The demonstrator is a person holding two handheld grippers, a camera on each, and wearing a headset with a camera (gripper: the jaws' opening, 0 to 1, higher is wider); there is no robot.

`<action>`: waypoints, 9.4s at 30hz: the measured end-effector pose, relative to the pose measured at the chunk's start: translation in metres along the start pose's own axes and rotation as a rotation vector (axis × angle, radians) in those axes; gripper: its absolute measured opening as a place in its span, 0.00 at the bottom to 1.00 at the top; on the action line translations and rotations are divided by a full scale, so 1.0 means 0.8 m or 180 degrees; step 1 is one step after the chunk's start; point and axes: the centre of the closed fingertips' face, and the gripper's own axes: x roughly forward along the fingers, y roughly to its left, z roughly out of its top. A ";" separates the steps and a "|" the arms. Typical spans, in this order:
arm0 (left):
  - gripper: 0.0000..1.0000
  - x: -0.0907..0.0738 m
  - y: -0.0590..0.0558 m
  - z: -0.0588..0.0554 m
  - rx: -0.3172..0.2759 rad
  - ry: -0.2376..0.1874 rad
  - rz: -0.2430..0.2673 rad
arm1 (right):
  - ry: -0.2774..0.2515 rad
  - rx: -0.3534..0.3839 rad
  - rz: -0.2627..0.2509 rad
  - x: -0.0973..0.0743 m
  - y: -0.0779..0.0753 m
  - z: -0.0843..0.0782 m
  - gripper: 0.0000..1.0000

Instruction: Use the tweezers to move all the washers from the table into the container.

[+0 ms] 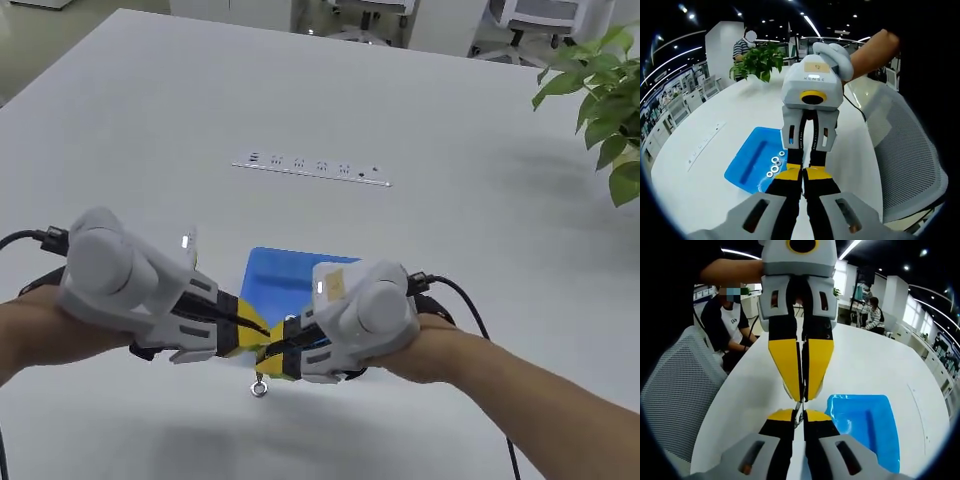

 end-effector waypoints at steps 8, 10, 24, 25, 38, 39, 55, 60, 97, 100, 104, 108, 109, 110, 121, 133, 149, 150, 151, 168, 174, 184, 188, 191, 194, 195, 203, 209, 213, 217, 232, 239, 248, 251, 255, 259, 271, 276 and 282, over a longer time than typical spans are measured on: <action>0.06 0.002 -0.005 0.001 0.0017 0.0032 -0.0017 | 0.0038 0.0016 -0.0007 -0.001 0.002 -0.001 0.07; 0.06 0.002 -0.006 0.001 0.0023 0.0041 -0.0018 | 0.0041 0.0037 0.0005 -0.002 0.004 -0.001 0.07; 0.27 -0.005 -0.009 -0.001 -0.0207 -0.0097 0.0041 | 0.0040 0.0007 0.0005 -0.011 0.011 0.006 0.07; 0.29 -0.006 -0.009 -0.001 -0.0230 -0.0115 0.0040 | 0.0039 0.0004 0.0006 -0.012 0.011 0.007 0.07; 0.59 -0.019 -0.011 -0.004 -0.0484 -0.0288 0.0195 | 0.0016 -0.0096 0.0006 -0.029 0.006 0.031 0.07; 0.61 -0.020 -0.011 -0.004 -0.0497 -0.0298 0.0204 | 0.0019 -0.0105 0.0009 -0.031 0.005 0.033 0.07; 0.89 -0.030 -0.010 -0.002 -0.0697 -0.0463 0.0364 | -0.0007 -0.0133 -0.0004 -0.054 -0.015 0.054 0.07; 0.97 -0.031 -0.009 -0.004 -0.0739 -0.0464 0.0409 | -0.0009 -0.0126 -0.0023 -0.061 -0.024 0.057 0.07; 0.99 -0.032 0.001 -0.001 -0.0805 -0.0551 0.0502 | 0.0110 -0.0012 -0.0219 -0.046 -0.088 0.017 0.07; 0.96 -0.030 0.003 0.000 -0.0793 -0.0547 0.0477 | 0.0125 0.0002 -0.0211 -0.041 -0.088 0.012 0.07; 0.93 -0.026 0.011 0.002 -0.0741 -0.0514 0.0463 | 0.0126 0.0027 -0.0207 -0.038 -0.089 0.007 0.07; 0.85 -0.022 0.018 0.005 -0.0679 -0.0499 0.0415 | 0.0138 0.0055 -0.0200 -0.035 -0.090 0.001 0.07; 0.83 -0.021 0.020 0.006 -0.0656 -0.0485 0.0415 | 0.0143 0.0052 -0.0197 -0.034 -0.090 -0.001 0.07; 0.81 -0.020 0.023 0.007 -0.0632 -0.0483 0.0413 | 0.0148 0.0059 -0.0195 -0.034 -0.089 -0.002 0.07; 0.51 -0.009 0.053 0.018 -0.0376 -0.0371 0.0366 | 0.0178 0.0082 -0.0161 -0.029 -0.087 -0.012 0.08; 0.25 0.009 0.075 0.017 -0.0234 -0.0253 0.0296 | 0.0209 0.0044 -0.0126 -0.027 -0.083 -0.016 0.08; 0.08 0.024 0.080 0.015 -0.0090 -0.0162 0.0200 | 0.0232 0.0032 -0.0107 -0.024 -0.081 -0.022 0.08; 0.07 0.025 0.078 0.015 -0.0078 -0.0165 0.0173 | 0.0234 0.0037 -0.0107 -0.024 -0.081 -0.022 0.08; 0.07 0.026 0.078 0.015 -0.0070 -0.0162 0.0175 | 0.0242 0.0030 -0.0101 -0.024 -0.081 -0.023 0.08; 0.06 0.024 0.080 0.021 0.0078 -0.0162 0.0202 | 0.0212 -0.0002 -0.0152 -0.029 -0.083 -0.019 0.10; 0.06 0.022 0.078 0.025 0.0114 -0.0170 0.0208 | 0.0189 -0.0016 -0.0180 -0.033 -0.083 -0.016 0.10; 0.06 0.018 0.076 0.038 0.0157 -0.0204 0.0212 | 0.0145 -0.0003 -0.0236 -0.043 -0.083 -0.011 0.10; 0.05 0.017 0.074 0.043 0.0165 -0.0220 0.0201 | 0.0110 0.0005 -0.0257 -0.049 -0.083 -0.008 0.10; 0.05 0.014 0.073 0.047 0.0169 -0.0227 0.0195 | 0.0090 0.0016 -0.0273 -0.052 -0.082 -0.005 0.10; 0.05 0.013 0.071 0.052 0.0184 -0.0236 0.0186 | 0.0083 0.0015 -0.0281 -0.055 -0.080 -0.004 0.11; 0.05 0.013 0.071 0.053 0.0187 -0.0234 0.0184 | 0.0077 0.0018 -0.0279 -0.055 -0.079 -0.003 0.12; 0.05 0.007 0.063 0.066 0.0209 -0.0292 0.0145 | 0.0019 0.0021 -0.0313 -0.061 -0.073 0.001 0.13; 0.05 0.000 0.057 0.073 0.0228 -0.0323 0.0125 | -0.0053 0.0013 -0.0349 -0.068 -0.069 0.010 0.11; 0.05 -0.005 0.052 0.078 0.0249 -0.0348 0.0120 | -0.0090 0.0030 -0.0384 -0.073 -0.066 0.015 0.10; 0.05 -0.009 0.047 0.080 0.0272 -0.0355 0.0097 | -0.0119 0.0058 -0.0400 -0.077 -0.060 0.019 0.09; 0.05 -0.011 0.017 0.071 0.0362 -0.0218 -0.0096 | -0.0025 0.0086 -0.0327 -0.081 -0.029 0.014 0.07; 0.05 -0.004 0.004 0.056 0.0437 -0.0061 -0.0183 | 0.0125 0.0026 -0.0271 -0.080 -0.015 0.002 0.07; 0.05 0.008 -0.012 0.032 0.0434 0.0101 -0.0279 | 0.0294 0.0003 -0.0186 -0.076 0.005 -0.016 0.07; 0.05 0.011 -0.017 0.025 0.0424 0.0132 -0.0298 | 0.0335 0.0001 -0.0170 -0.072 0.011 -0.022 0.07; 0.05 0.018 -0.023 0.013 0.0421 0.0211 -0.0312 | 0.0416 -0.0034 -0.0164 -0.068 0.017 -0.029 0.07; 0.05 0.024 -0.028 0.003 0.0423 0.0271 -0.0322 | 0.0470 -0.0042 -0.0157 -0.064 0.022 -0.036 0.07; 0.05 0.046 -0.035 -0.045 0.0466 0.0577 -0.0332 | 0.0612 -0.0040 -0.0131 -0.046 0.035 -0.060 0.07; 0.05 0.055 -0.035 -0.061 0.0460 0.0682 -0.0340 | 0.0634 -0.0002 -0.0133 -0.039 0.036 -0.068 0.08; 0.05 0.062 -0.037 -0.075 0.0444 0.0777 -0.0381 | 0.0677 0.0048 -0.0101 -0.030 0.039 -0.077 0.08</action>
